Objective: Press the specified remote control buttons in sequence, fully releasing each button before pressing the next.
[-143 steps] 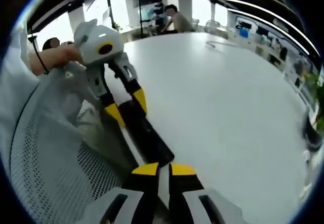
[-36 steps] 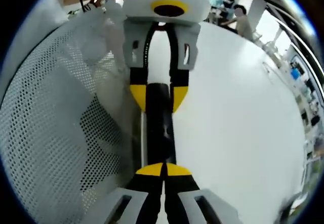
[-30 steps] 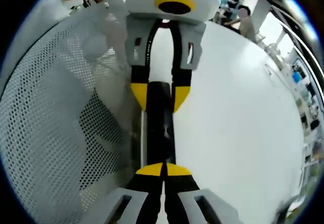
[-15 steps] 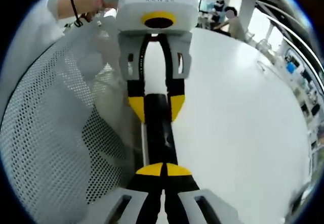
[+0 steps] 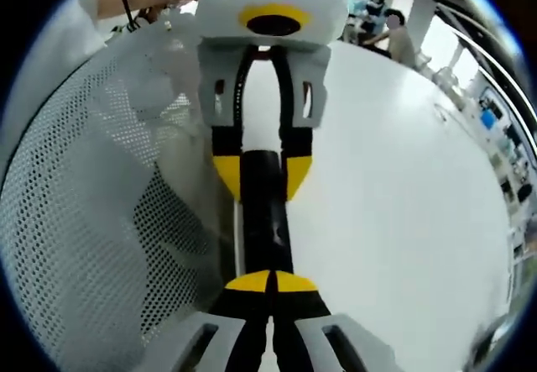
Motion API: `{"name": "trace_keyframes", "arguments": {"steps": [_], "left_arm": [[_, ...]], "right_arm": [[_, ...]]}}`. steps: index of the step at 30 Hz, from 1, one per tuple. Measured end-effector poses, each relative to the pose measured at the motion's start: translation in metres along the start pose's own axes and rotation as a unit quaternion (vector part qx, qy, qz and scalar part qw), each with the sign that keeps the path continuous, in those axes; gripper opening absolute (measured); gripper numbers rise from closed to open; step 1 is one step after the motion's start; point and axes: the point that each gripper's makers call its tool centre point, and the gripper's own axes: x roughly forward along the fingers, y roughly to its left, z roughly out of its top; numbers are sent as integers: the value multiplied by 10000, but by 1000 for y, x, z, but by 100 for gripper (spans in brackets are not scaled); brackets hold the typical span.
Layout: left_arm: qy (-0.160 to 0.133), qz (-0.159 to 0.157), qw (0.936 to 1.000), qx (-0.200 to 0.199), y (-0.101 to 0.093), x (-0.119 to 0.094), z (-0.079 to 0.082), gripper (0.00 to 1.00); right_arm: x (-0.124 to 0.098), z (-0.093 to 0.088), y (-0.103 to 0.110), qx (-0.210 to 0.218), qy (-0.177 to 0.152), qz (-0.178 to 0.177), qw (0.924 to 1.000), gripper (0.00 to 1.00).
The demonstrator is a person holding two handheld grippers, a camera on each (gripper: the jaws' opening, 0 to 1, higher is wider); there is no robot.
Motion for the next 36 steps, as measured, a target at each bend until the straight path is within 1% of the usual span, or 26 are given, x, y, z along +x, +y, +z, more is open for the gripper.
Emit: {"name": "trace_keyframes", "arguments": {"steps": [3,5,7,11,14,16,19,21,23,24,27,32,36], "left_arm": [[4,-4,10000,0,0,0,0,25],[-4,0,10000,-3,0,0,0,25],[-17,2,10000,-10,0,0,0,25],[-23,6,10000,-14,0,0,0,25],[-23,6,10000,-16,0,0,0,25],[-29,4,10000,-25,0,0,0,25],[-32,1,10000,-29,0,0,0,25],[-33,-2,10000,-32,0,0,0,25],[-33,-8,10000,-33,0,0,0,25],[-36,-12,10000,-37,0,0,0,25],[-46,-19,10000,-37,0,0,0,25],[-141,11,9999,-41,0,0,0,25],[-191,59,9998,-38,0,0,0,25]], "right_arm": [[-1,-1,0,87,-153,-2,9998,0],[-1,0,0,370,-361,17,9987,0],[-2,0,-1,526,-482,17,9975,0],[-3,0,2,568,-593,60,9966,0],[-3,1,1,637,-626,52,9960,0],[-3,2,2,602,-619,54,9963,0],[-2,3,1,456,-580,-26,9973,5],[0,4,2,410,-546,55,9977,6],[0,3,1,182,-466,4,9987,5],[0,3,2,139,-459,33,9988,5],[1,4,3,-189,-335,46,9992,6],[2,4,4,-702,-16,43,9975,6],[4,4,3,-604,250,114,9978,6]]}}
